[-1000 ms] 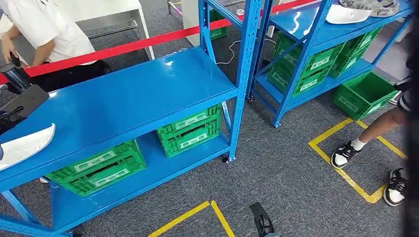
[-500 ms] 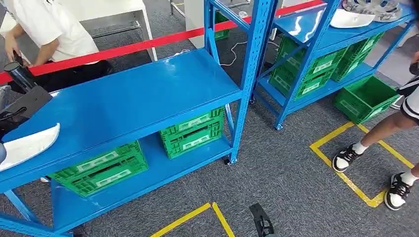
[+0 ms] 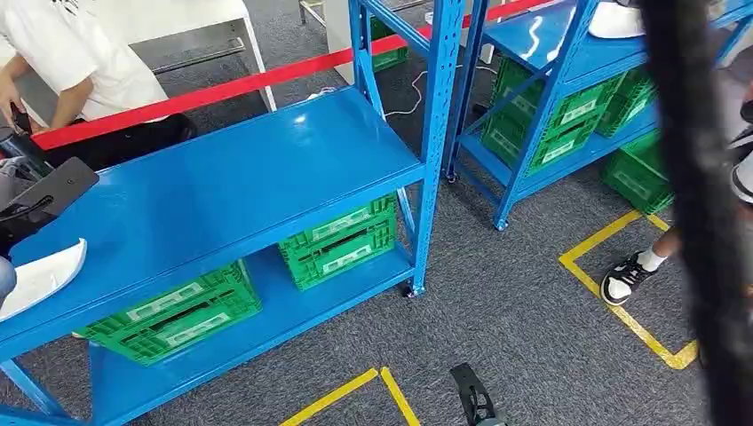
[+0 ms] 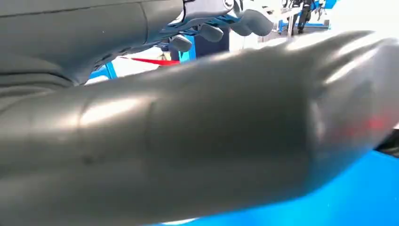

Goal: Take the parts from the cabinet and place them on the table.

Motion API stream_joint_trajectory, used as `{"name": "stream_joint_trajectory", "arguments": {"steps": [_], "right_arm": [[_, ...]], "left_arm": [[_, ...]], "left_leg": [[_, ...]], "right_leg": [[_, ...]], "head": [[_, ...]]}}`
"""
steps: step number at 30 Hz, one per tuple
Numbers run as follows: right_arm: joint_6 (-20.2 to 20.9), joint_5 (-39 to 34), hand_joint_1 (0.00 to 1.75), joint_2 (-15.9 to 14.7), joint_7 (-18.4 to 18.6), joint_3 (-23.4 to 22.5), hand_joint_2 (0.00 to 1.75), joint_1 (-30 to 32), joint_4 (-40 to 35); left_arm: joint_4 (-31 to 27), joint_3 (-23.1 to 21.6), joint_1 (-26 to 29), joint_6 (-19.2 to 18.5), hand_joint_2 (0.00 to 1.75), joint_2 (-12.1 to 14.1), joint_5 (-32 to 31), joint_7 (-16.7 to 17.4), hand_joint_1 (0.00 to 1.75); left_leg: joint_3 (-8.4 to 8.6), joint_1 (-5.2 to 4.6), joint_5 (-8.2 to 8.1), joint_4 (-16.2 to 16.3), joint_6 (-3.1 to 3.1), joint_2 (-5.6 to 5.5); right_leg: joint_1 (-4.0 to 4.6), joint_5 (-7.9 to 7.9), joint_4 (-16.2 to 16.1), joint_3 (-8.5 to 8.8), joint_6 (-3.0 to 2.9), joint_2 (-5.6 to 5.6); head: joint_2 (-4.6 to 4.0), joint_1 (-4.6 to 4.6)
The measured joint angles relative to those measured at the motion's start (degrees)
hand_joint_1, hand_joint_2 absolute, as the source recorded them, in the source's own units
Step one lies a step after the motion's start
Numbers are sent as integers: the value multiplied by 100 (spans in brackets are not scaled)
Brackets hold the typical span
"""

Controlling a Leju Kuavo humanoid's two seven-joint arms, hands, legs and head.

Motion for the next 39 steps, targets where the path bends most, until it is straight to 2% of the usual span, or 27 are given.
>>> {"name": "stream_joint_trajectory", "arguments": {"steps": [1, 2, 5, 6, 7, 8, 10, 11, 12, 13, 15, 16, 17, 18, 20, 22, 24, 26, 27, 28, 29, 31, 33, 35, 37, 38, 39], "right_arm": [[0, 4, 0, 2, 0, 0, 0, 0, 0], [-2, 7, 0, 2, 0, 0, 0, -13, 0], [-2, 7, 0, 2, 4, -2, 0, -4, 0], [-2, 7, 0, 2, 2, -2, 0, -13, 0], [-4, 7, 0, 2, 0, -2, 0, -12, 0], [-2, 7, 0, 4, 0, -2, 0, -17, 0], [-7, 4, 0, 4, 2, -4, 0, -8, 0], [-9, 7, 0, 4, 2, -4, 0, -4, 0], [-9, 4, 0, 4, 2, -4, 0, -3, 0], [-9, 4, 0, 4, 2, -4, 0, -3, 0], [-11, 6, 0, 2, 0, -4, 0, -5, 0], [-13, 4, 0, 0, 0, -4, 0, -5, 0], [-15, 7, 0, 0, 0, -4, 0, -10, 0], [-17, 7, 0, 0, 4, -4, 0, -18, 0], [-18, 7, 0, 0, 9, -7, 0, -2, 0], [-17, 9, 0, 4, 9, -7, 0, -4, 0], [-20, 15, 0, 2, 9, -13, 0, -7, 0], [-20, 15, 0, 4, 11, -33, 0, 2, 0], [-20, 15, 0, 4, 11, -35, 0, 8, 0], [-20, 15, 0, 4, 11, -37, 0, 13, 0], [-17, 17, 0, 4, 11, -37, 0, 13, 0], [-17, 26, 0, 4, 11, -37, 0, 7, 0], [-17, 59, 0, 4, 11, -37, 0, -7, 0], [-15, 70, 0, 4, 11, -37, 0, -1, 0], [-15, 76, 0, 4, 11, -37, 0, -11, 0], [-15, 85, 0, 7, 9, -37, 0, -14, 0], [-15, 92, 0, 9, 9, -37, 0, -22, 0]], "left_arm": [[2, -2, -8, 0, 0, 9, 9, 0, 0], [2, -7, -28, 0, 0, 11, 13, 0, 0], [2, -22, -23, 0, 0, 24, 17, -2, 0], [-8, -22, -22, 0, 0, 28, 17, -2, 0], [-15, -24, -29, 2, 0, 24, 17, -4, 0], [-15, -24, -48, 4, 0, 31, 20, -2, 0], [-7, -26, -33, 4, 0, 28, 20, 0, 0], [0, -28, -9, 2, 0, 26, 17, 2, 0], [2, -28, 26, -2, 0, 28, 17, 13, 0], [4, -28, 48, -9, 0, 35, 17, 28, 0], [4, -28, 52, -11, 0, 44, 17, 68, 0], [4, -28, 53, -11, 0, 50, 20, 74, 0], [7, -28, 54, -11, 0, 68, 24, 96, 0], [11, -28, 63, -18, 0, 101, 26, 122, 0], [15, -28, 87, -22, 0, 133, 28, 129, 0], [9, -28, 113, -30, 0, 181, 28, 173, 0], [24, -28, 118, -46, 0, 249, 28, 192, 0], [61, -28, 213, -72, 0, 308, 31, 205, 0], [68, -28, 279, -72, 0, 330, 31, 205, 0], [74, -28, 329, -72, 0, 348, 31, 203, 0], [77, -28, 347, -72, 0, 363, 31, 203, 0], [77, -28, 341, -72, 0, 409, 35, 205, 0], [87, -28, 357, -74, 0, 470, 66, 236, 0], [92, -28, 429, -74, 0, 525, 81, 284, 0], [87, -28, 470, -81, 0, 575, 83, 328, 0], [85, -28, 470, -81, 0, 586, 83, 326, 0], [87, -28, 473, -81, 0, 614, 83, 330, 0]], "left_leg": [[170, -11, 74, -400, 35, -1], [256, -59, 25, -490, 56, 0], [242, -75, -25, -523, 127, -16], [303, -11, 0, -597, 174, -12], [339, -12, -4, -627, 191, -6], [356, -4, -22, -629, 248, 8], [371, -13, -51, -622, 286, 8], [378, -17, -65, -616, 293, 5], [394, -20, -88, -602, 291, -3], [416, -20, -117, -584, 280, -7], [465, -15, -200, -519, 246, -12], [471, -16, -238, -492, 224, -11], [443, -69, -277, -451, 177, -22], [443, -61, -278, -467, 152, -28], [472, -49, -280, -500, 91, -22], [468, -38, -357, -426, 13, -15], [168, -16, -657, 194, -58, -4], [-353, 15, -969, 1105, -108, -2], [-482, 26, -929, 1258, -117, -1], [-459, 33, -760, 1127, -116, -1], [-332, 40, -492, 782, -113, 0], [132, 44, 73, -264, -83, 12], [291, -3, -26, -534, -8, -1], [272, -18, -45, -519, 52, -1], [328, 34, -23, -589, 143, 5], [347, 33, -38, -597, 186, 3], [353, 31, -54, -595, 221, 8]], "right_leg": [[-6, -21, -9, 14, 20, -1], [15, -23, -1, -9, 60, 7], [-4, -11, -59, -5, 156, -6], [23, -46, -54, -14, 202, -12], [11, -88, 61, -48, 220, -15], [13, -235, 360, -210, 236, -17], [14, -580, 1276, -725, 268, -17], [16, -651, 1596, -930, 276, -17], [16, -564, 1689, -1044, 275, -17], [17, -346, 1462, -981, 267, -18], [16, 262, 449, -545, 236, -23], [17, 343, 115, -418, 215, -31], [59, 221, 19, -306, 189, -29], [35, 222, 43, -319, 156, -25], [66, 198, 37, -321, 100, -17], [15, 215, -41, -233, 22, -16], [4, 188, -51, -188, -32, -15], [4, 150, -50, -152, -44, -13], [0, 127, -49, -129, -39, -10], [-4, 107, -48, -99, -27, -9], [-6, 84, -47, -68, -16, -8], [-13, 32, -47, 4, 33, -11], [13, 8, -37, -9, 103, -3], [8, 14, -83, 9, 150, -4], [-3, -43, -48, -10, 224, -14], [7, -134, 136, -90, 239, -20], [11, -335, 562, -310, 253, -21]], "head": [[0, 2], [0, -15], [0, -9], [0, -2], [0, -4], [0, 9], [0, 9], [0, 9], [0, 9], [0, 9], [0, 9], [0, 9], [0, 9], [0, 5], [0, 2], [0, -2], [0, -37], [0, -41], [0, -39], [0, -39], [0, -41], [0, -39], [0, -48], [0, -35], [0, -37], [0, -30], [0, -19]]}}
